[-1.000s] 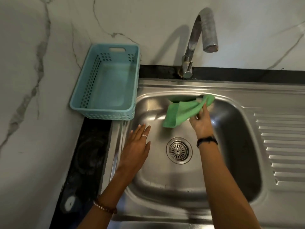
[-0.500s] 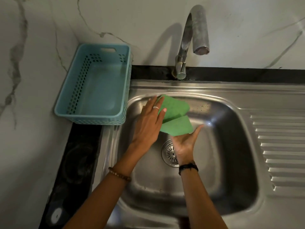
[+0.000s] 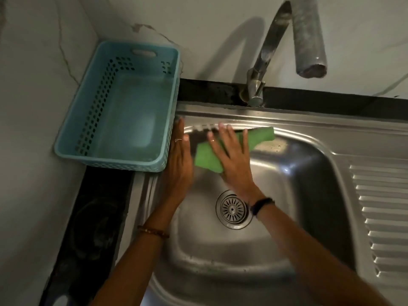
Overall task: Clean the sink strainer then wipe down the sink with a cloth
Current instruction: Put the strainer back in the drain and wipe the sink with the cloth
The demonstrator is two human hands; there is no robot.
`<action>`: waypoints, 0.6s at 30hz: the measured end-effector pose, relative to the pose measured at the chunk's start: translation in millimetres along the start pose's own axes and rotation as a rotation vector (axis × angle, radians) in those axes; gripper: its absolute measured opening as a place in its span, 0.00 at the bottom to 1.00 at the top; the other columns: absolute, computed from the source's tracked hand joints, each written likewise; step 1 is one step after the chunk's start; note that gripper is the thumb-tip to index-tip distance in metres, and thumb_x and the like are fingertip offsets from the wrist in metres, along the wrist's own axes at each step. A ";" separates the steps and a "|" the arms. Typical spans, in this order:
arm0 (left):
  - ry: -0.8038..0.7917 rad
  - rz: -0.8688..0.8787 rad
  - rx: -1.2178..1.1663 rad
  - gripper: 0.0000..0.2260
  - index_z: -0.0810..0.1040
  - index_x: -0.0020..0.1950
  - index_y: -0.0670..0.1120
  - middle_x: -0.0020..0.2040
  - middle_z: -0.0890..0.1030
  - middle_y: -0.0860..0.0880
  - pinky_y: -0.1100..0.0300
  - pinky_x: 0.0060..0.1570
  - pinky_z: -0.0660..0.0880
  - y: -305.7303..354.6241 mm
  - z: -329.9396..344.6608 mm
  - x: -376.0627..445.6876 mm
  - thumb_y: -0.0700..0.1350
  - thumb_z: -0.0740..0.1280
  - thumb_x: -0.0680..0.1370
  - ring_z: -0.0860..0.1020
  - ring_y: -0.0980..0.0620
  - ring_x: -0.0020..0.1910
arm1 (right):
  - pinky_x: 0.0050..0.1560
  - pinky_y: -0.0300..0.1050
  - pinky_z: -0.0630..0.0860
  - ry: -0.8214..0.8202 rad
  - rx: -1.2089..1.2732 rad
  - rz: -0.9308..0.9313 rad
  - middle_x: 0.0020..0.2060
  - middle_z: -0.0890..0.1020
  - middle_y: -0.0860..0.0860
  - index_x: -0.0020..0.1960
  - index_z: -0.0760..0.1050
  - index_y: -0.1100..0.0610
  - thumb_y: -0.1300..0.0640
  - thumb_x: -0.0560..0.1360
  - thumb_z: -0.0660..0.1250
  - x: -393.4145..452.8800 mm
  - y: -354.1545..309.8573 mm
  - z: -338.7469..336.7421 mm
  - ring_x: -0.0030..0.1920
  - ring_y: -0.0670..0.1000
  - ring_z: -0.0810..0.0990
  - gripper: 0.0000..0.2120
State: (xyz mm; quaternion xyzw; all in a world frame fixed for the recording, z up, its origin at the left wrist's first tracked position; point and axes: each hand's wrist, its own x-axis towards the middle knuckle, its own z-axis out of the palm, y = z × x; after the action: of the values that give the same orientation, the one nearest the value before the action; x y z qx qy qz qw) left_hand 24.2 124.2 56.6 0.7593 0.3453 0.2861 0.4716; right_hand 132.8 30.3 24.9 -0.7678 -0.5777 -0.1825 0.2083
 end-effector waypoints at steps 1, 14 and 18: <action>-0.001 -0.002 -0.001 0.23 0.54 0.75 0.46 0.75 0.55 0.54 0.70 0.72 0.46 1.2 0.0 0.2 0.49 0.46 0.81 0.52 0.61 0.74 | 0.71 0.66 0.52 -0.149 -0.208 -0.152 0.73 0.64 0.55 0.75 0.53 0.51 0.57 0.70 0.70 -3.5 13.5 12.9 0.75 0.51 0.52 0.40; -0.152 0.085 0.569 0.24 0.56 0.75 0.46 0.77 0.52 0.44 0.62 0.70 0.34 -12.1 6.6 -2.6 0.51 0.56 0.80 0.47 0.46 0.77 | 0.73 0.47 0.48 -0.787 -1.069 -0.798 0.76 0.53 0.44 0.76 0.51 0.51 0.57 0.76 0.61 -19.1 126.6 -26.5 0.75 0.46 0.52 0.31; -0.317 0.187 0.801 0.29 0.53 0.76 0.49 0.78 0.47 0.44 0.41 0.71 0.40 -17.2 9.6 -0.6 0.49 0.61 0.78 0.45 0.46 0.77 | 0.74 0.54 0.40 -1.042 -1.014 -0.522 0.77 0.49 0.53 0.76 0.48 0.59 0.62 0.77 0.47 -62.6 154.6 -77.7 0.77 0.53 0.46 0.28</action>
State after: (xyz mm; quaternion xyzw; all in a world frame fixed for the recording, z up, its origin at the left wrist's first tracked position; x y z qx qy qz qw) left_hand 26.7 124.2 37.0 0.9447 0.2822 0.0507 0.1592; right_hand 262.0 -99.7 41.2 -0.5948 -0.6093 -0.0831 -0.5177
